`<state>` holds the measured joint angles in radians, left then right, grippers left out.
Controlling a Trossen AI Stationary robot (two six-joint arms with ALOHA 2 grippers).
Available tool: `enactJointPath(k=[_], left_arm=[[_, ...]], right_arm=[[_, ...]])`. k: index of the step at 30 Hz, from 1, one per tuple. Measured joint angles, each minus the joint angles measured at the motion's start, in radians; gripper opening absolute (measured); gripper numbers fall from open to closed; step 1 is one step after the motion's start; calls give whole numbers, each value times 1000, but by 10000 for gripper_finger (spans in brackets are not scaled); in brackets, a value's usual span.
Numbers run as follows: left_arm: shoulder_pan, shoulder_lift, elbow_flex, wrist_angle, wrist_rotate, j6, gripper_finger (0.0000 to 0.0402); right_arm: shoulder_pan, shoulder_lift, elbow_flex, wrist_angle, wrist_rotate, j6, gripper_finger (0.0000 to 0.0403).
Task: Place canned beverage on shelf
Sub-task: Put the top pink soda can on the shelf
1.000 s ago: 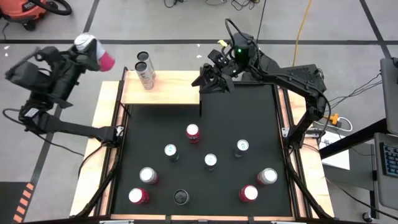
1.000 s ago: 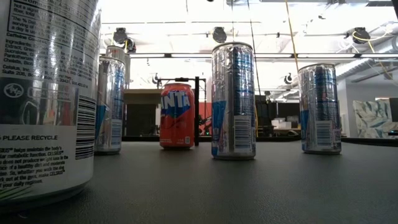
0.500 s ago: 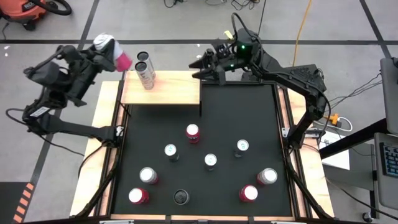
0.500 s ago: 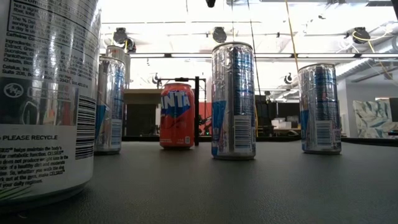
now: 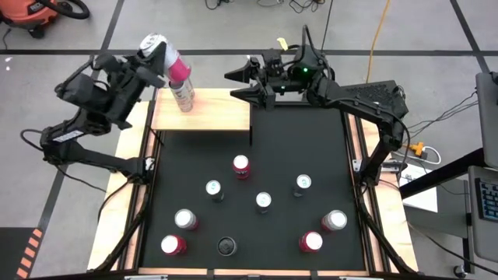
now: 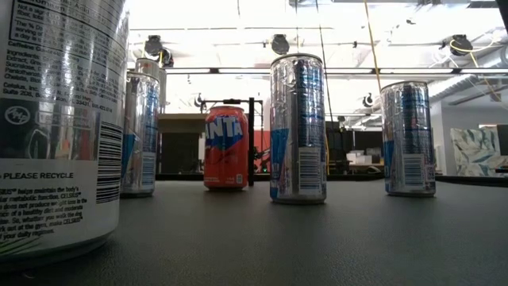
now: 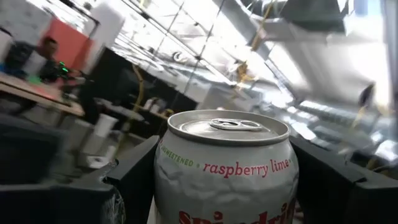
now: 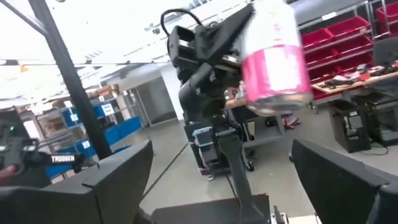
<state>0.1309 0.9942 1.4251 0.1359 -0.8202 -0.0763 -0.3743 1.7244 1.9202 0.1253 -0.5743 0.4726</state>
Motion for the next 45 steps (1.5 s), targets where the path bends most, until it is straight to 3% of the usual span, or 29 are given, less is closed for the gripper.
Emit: enactJointPath(k=[5,12,17,27,33,40,45], left_arm=[[68,-38,0,16,-82,177,299],[250,-32,2,-11,75,127,299],[383,-10,-4,-120,110,112,299],[590,-111,1,-312,224,29,299],[630,-155,1,-501,341,-118,299],[622,-160,1,-492,646,-296,299],[587,-156,0,-494,715,-336,299]], right_arm=[[6,4,-1,-7,2,-3,362],[8,3,0,-49,-3,-22,362],[8,3,0,-83,-7,-25,361],[8,3,0,-188,-134,-50,361],[-5,2,0,-191,-135,-68,361],[-12,17,0,-197,-134,10,361],[-12,45,0,-84,-133,108,361]])
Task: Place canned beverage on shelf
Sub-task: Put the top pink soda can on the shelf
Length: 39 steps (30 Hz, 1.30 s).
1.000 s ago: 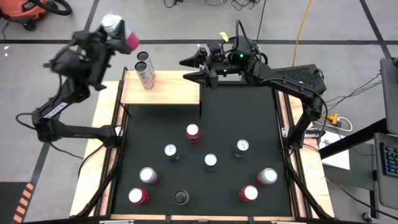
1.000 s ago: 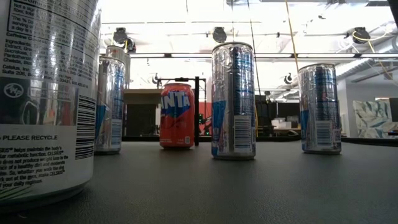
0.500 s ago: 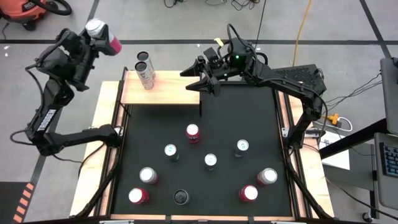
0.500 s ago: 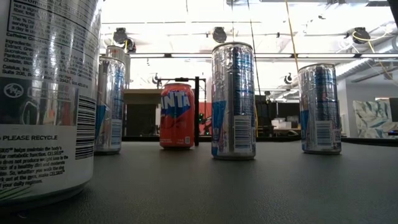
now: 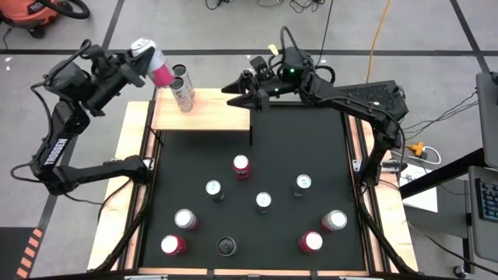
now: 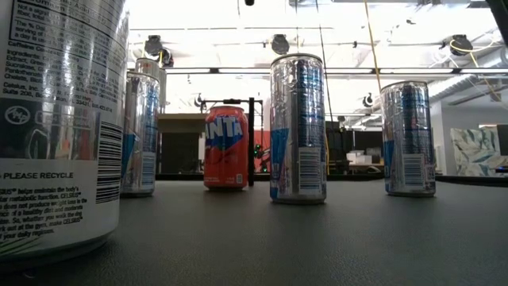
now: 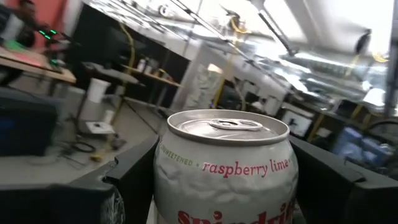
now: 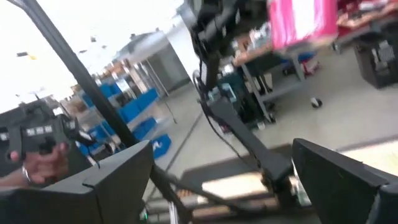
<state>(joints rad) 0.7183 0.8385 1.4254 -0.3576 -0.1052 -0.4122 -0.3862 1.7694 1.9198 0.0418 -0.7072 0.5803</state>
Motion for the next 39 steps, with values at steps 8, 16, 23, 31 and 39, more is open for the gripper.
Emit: enactJointPath(k=[8,16,23,31,39], left_arm=[[-72,29,0,73,191,-87,299],[-151,68,0,117,207,-98,299],[-185,96,0,118,206,-97,299],[-212,146,0,119,199,-78,299],[-268,230,0,238,211,-77,299]], right_arm=[[-7,110,161,72,-5,63,364],[-5,300,409,44,-3,54,396],[3,340,399,60,-23,69,397],[22,341,399,58,-21,11,396],[49,341,399,59,-22,-41,395]])
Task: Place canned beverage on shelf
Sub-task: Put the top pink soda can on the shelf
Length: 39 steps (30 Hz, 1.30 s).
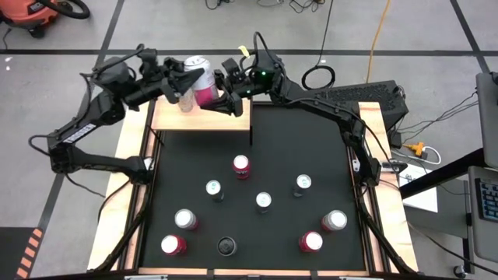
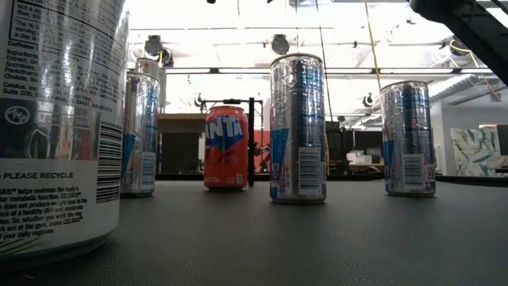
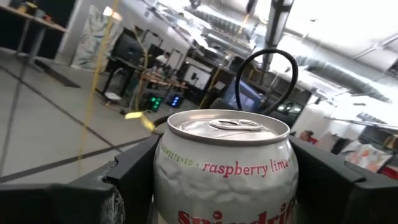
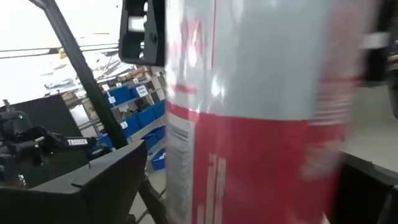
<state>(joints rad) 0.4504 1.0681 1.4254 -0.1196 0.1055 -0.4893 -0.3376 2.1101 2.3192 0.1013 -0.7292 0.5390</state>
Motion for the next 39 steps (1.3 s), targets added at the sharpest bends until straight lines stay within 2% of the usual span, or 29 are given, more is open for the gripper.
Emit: enactJointPath(k=[5,17,23,32,39], left_arm=[[-27,44,0,39,0,0,299],[-34,39,0,29,-4,-1,299],[-34,34,0,-4,-4,-22,302],[-33,-22,2,-109,8,-99,358],[-33,-46,2,-239,58,-138,364]], right_arm=[[9,0,0,0,0,-3,375],[8,0,0,0,-4,24,266],[8,0,0,-10,-20,31,271],[8,0,0,-98,-123,17,264],[13,0,0,-202,-201,-9,270]])
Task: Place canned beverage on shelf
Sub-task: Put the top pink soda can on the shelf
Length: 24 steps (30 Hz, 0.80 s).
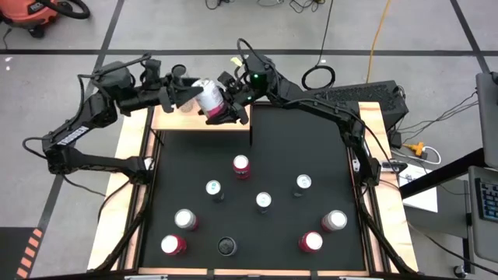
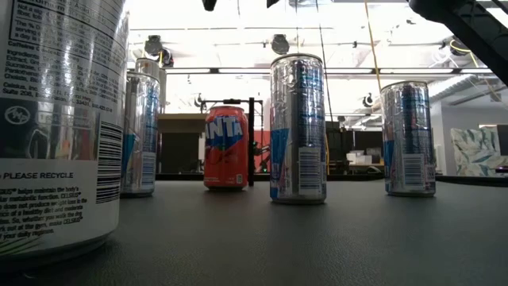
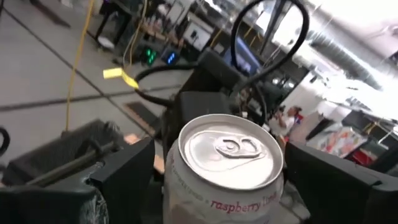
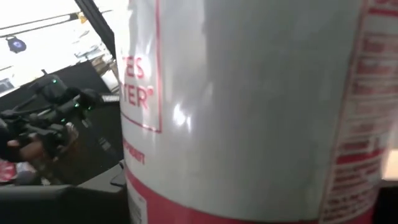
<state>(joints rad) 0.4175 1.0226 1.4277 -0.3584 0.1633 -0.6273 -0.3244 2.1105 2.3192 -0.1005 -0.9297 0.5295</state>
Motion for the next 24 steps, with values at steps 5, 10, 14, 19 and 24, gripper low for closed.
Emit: enactJointPath(k=[5,10,14,19,24], left_arm=[[0,5,0,-53,56,-22,364],[0,9,-1,-123,128,-44,364],[-1,20,-1,-190,176,-49,364],[0,41,-1,-205,186,-68,364],[0,64,-1,-212,253,-94,362]], right_arm=[[4,0,0,-109,-41,-40,269],[9,0,0,-193,-57,-76,269],[18,0,0,-246,-68,-109,269],[30,0,0,-310,-68,-140,269],[39,0,0,-382,-69,-176,269]])
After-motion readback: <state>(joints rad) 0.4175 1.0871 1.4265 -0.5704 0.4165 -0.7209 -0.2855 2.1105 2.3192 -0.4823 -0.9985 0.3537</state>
